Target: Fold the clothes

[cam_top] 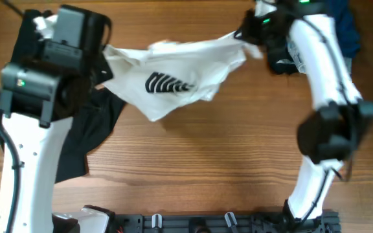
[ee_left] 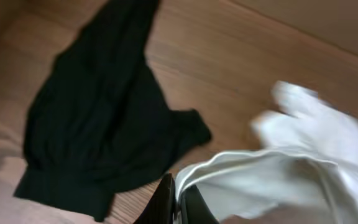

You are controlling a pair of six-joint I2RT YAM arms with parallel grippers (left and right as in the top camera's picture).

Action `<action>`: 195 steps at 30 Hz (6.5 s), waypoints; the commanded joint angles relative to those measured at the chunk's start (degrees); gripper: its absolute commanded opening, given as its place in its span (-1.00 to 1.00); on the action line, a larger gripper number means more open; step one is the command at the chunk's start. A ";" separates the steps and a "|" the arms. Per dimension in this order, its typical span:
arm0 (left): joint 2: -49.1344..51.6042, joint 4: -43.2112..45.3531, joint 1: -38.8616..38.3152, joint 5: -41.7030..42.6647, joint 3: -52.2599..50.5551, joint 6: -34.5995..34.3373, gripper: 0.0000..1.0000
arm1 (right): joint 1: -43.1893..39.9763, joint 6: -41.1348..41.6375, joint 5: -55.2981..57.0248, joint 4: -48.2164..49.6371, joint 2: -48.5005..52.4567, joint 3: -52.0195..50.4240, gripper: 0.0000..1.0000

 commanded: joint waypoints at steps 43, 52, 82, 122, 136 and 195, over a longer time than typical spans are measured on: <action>6.67 -1.81 10.56 -0.37 -0.04 2.25 -0.92 | 14.21 -13.60 1.77 1.95 -0.98 -32.81 -0.03; 6.67 -1.84 10.56 -0.37 -0.04 2.25 -0.92 | 16.20 -8.90 6.19 10.69 -0.96 -36.89 -0.02; 6.64 1.09 11.41 -4.72 -0.04 2.45 -0.92 | -6.34 -11.54 5.77 -0.85 -29.11 -34.23 -0.92; -12.00 39.28 11.89 10.51 4.63 19.34 -0.92 | -17.22 -13.94 6.64 -13.53 -25.97 19.65 -0.92; 9.81 87.10 16.15 11.82 6.47 27.89 -0.92 | -14.45 -5.90 3.48 33.55 -11.82 19.65 -0.92; 6.12 56.68 13.33 15.65 9.20 29.07 -0.92 | -12.07 -15.96 7.43 13.73 -12.11 19.61 -0.92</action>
